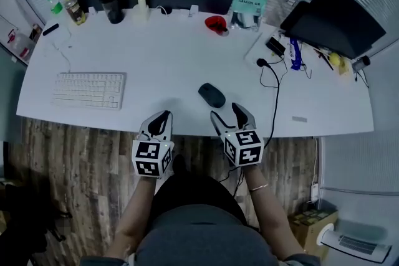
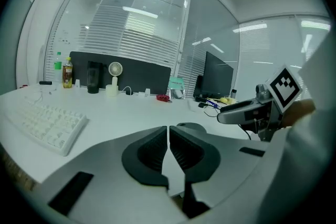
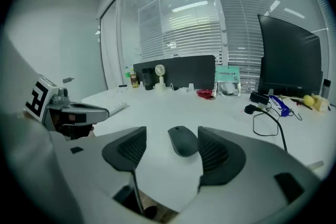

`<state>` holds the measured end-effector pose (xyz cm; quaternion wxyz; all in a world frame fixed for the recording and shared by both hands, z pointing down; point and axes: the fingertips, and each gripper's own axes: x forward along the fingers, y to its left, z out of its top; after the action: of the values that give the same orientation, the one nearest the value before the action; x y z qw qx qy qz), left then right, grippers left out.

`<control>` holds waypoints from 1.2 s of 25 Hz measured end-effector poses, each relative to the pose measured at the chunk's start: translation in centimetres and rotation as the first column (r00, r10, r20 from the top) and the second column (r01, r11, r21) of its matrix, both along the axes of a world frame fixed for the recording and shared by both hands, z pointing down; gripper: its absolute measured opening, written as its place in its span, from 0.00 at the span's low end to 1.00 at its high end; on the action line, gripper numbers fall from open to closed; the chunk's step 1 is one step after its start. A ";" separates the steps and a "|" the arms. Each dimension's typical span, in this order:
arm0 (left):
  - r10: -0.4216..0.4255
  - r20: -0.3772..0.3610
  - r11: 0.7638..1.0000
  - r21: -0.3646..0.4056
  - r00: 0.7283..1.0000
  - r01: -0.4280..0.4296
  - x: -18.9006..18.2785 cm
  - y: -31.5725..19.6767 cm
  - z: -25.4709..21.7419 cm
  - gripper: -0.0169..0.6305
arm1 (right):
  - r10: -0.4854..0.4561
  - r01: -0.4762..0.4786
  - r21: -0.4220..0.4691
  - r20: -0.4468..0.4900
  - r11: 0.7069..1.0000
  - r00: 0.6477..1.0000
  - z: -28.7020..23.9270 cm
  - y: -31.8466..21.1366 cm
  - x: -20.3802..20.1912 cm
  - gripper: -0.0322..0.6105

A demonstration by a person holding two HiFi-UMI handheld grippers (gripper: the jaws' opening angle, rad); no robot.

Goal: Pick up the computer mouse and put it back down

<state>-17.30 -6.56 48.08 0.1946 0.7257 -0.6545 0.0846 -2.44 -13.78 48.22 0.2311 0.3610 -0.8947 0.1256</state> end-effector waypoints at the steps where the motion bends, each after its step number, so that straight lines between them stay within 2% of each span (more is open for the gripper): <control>1: 0.004 -0.004 1.000 -0.005 1.000 -0.004 0.0 -0.2 0.2 0.07 | 0.000 0.000 -0.001 -0.009 1.000 1.000 0.2 -0.3 -0.2 0.50; 6: 0.020 -0.016 1.000 -0.014 1.000 -0.021 -0.2 -1.0 0.7 0.07 | -0.010 0.009 -0.018 -0.038 1.000 0.999 1.4 -1.4 -0.9 0.51; 11: -0.002 -0.003 1.000 -0.020 1.000 0.002 -1.4 -1.2 1.0 0.08 | -0.043 0.041 -0.030 -0.074 0.999 0.996 2.6 -2.7 -1.6 0.51; 30: -0.148 0.000 0.985 -0.095 0.989 0.147 -5.1 -1.5 3.0 0.08 | -0.218 0.198 -0.113 -0.204 0.974 0.954 7.9 -6.4 -4.8 0.54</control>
<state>-22.38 -8.03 51.07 0.2367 0.6656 -0.7010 0.0981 -7.20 -20.20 56.09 0.3549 0.2653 -0.8907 0.1015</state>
